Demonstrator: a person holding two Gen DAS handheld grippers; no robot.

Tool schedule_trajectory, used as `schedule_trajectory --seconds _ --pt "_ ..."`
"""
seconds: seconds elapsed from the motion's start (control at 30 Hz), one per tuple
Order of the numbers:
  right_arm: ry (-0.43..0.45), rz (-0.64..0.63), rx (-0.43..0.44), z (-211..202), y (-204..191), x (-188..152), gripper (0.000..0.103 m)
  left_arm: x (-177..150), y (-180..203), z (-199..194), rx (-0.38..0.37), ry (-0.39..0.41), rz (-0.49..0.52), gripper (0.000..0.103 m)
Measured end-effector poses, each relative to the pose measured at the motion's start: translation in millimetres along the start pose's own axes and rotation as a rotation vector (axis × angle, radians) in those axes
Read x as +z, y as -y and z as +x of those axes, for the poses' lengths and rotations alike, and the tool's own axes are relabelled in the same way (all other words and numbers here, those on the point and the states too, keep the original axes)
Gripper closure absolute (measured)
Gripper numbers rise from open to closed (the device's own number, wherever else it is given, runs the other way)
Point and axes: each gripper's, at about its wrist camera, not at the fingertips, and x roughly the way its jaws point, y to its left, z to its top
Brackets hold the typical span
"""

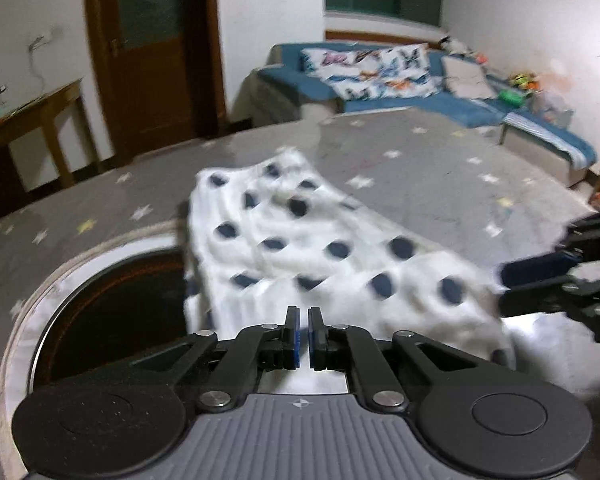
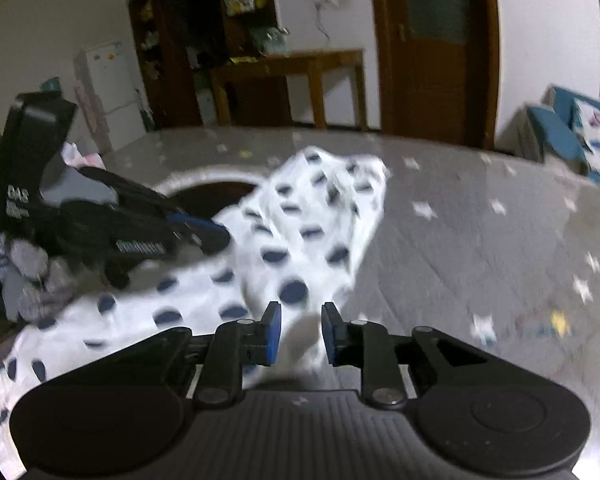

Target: Fold clothes

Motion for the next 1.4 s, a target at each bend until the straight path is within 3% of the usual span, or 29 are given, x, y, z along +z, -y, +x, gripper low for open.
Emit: schedule_trajectory --seconds 0.2,0.4,0.6,0.77,0.97,1.03,1.1,1.2,1.3,1.4 --pt "-0.048 -0.010 0.035 37 2 12 0.082 0 -5 25 0.022 -0.046 -0.017 0.096" --pt "-0.080 0.032 -0.006 53 22 19 0.082 -5 -35 24 0.067 -0.035 -0.090 0.092" --pt "-0.089 -0.001 0.042 87 19 53 0.081 -6 -29 15 0.007 -0.022 -0.095 0.087" --pt "-0.120 -0.037 0.018 134 25 73 0.081 -10 -17 17 0.000 -0.053 -0.030 0.078" --pt "-0.099 -0.016 -0.070 162 42 96 0.080 -13 -31 18 0.006 -0.049 -0.050 0.074" --pt "-0.097 -0.020 -0.093 169 44 102 0.078 -12 -34 18 0.004 -0.045 -0.060 0.074" --pt "-0.094 -0.029 -0.062 170 41 105 0.076 -12 -38 19 0.006 -0.038 -0.073 0.074" --pt "-0.093 -0.080 -0.004 174 28 108 0.064 -10 -47 20 0.003 -0.028 -0.111 0.074" --pt "-0.116 -0.135 0.014 192 14 111 0.063 -9 -53 22 0.005 -0.023 -0.140 0.075" --pt "-0.105 -0.179 -0.007 210 5 119 0.054 -10 -53 21 0.006 -0.017 -0.143 0.075"
